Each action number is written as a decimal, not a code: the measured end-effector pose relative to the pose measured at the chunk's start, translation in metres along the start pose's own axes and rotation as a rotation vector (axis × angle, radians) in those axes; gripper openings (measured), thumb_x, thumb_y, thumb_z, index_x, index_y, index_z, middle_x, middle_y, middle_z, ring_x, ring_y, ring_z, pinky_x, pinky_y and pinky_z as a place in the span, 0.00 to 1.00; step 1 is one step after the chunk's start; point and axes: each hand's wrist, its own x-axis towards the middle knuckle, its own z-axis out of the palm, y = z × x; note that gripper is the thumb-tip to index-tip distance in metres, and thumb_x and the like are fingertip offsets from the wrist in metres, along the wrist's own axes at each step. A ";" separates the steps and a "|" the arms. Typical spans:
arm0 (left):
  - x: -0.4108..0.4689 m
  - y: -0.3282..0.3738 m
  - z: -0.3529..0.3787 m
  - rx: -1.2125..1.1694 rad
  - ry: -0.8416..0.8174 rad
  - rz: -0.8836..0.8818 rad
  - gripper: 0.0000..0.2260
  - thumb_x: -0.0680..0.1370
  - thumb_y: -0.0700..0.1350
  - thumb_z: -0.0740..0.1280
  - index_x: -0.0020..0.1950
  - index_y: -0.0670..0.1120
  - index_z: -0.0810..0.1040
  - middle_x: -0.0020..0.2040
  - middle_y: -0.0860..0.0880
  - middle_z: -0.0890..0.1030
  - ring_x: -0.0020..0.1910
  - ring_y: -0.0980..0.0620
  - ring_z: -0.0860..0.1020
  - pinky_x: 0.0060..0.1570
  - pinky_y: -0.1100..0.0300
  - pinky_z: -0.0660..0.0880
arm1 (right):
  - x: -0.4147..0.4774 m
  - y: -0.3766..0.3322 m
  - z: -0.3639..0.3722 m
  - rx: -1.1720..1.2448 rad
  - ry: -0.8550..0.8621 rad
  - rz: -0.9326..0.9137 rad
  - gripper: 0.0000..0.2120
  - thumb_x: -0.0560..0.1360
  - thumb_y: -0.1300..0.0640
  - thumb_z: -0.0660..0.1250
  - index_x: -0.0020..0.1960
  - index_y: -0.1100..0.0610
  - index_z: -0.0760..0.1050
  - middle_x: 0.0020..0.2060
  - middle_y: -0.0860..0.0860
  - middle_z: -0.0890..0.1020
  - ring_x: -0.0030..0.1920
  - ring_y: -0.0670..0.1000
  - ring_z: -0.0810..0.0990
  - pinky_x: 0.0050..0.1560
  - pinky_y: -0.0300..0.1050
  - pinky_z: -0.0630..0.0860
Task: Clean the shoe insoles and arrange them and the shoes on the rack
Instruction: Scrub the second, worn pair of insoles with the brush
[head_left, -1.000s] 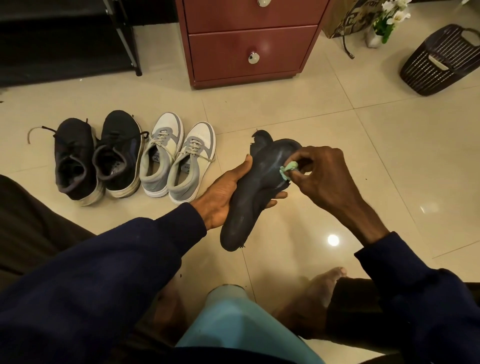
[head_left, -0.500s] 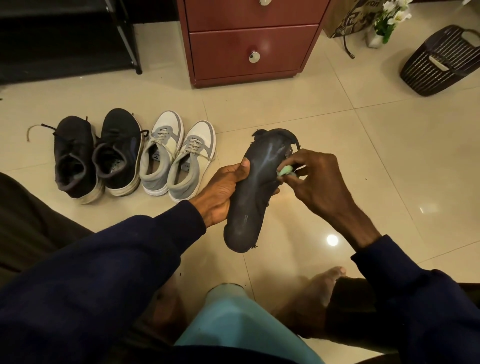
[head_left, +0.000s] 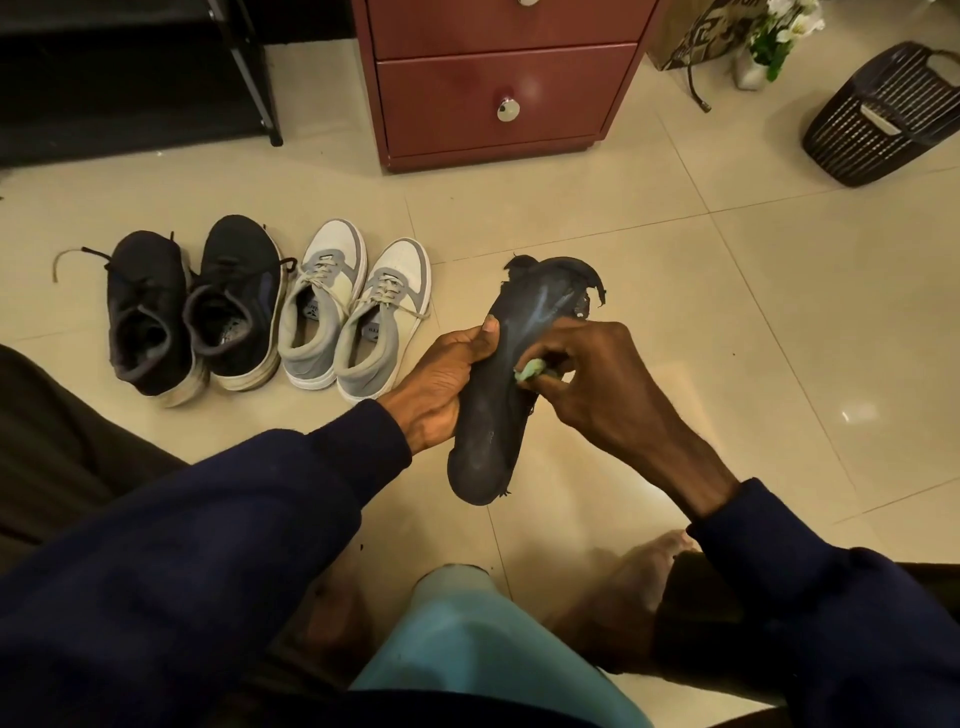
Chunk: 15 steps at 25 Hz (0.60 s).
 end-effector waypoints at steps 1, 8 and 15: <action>0.001 -0.001 -0.001 0.007 -0.004 -0.002 0.24 0.85 0.52 0.62 0.73 0.34 0.72 0.64 0.32 0.79 0.56 0.34 0.81 0.59 0.40 0.80 | 0.003 0.006 -0.002 -0.035 0.039 0.003 0.07 0.70 0.65 0.76 0.44 0.55 0.84 0.41 0.47 0.83 0.40 0.44 0.80 0.44 0.41 0.80; 0.002 0.000 0.000 -0.054 -0.117 -0.018 0.23 0.85 0.49 0.62 0.75 0.35 0.69 0.71 0.30 0.73 0.67 0.28 0.75 0.67 0.35 0.74 | 0.008 0.025 -0.032 0.002 0.292 0.111 0.04 0.71 0.61 0.77 0.45 0.57 0.84 0.41 0.50 0.84 0.40 0.46 0.80 0.43 0.38 0.79; -0.003 0.003 0.009 -0.023 -0.086 -0.006 0.18 0.85 0.39 0.60 0.73 0.33 0.70 0.65 0.35 0.77 0.60 0.40 0.79 0.61 0.47 0.79 | -0.001 0.000 -0.003 -0.049 0.019 0.016 0.07 0.71 0.65 0.74 0.45 0.54 0.84 0.42 0.48 0.83 0.40 0.45 0.79 0.44 0.37 0.78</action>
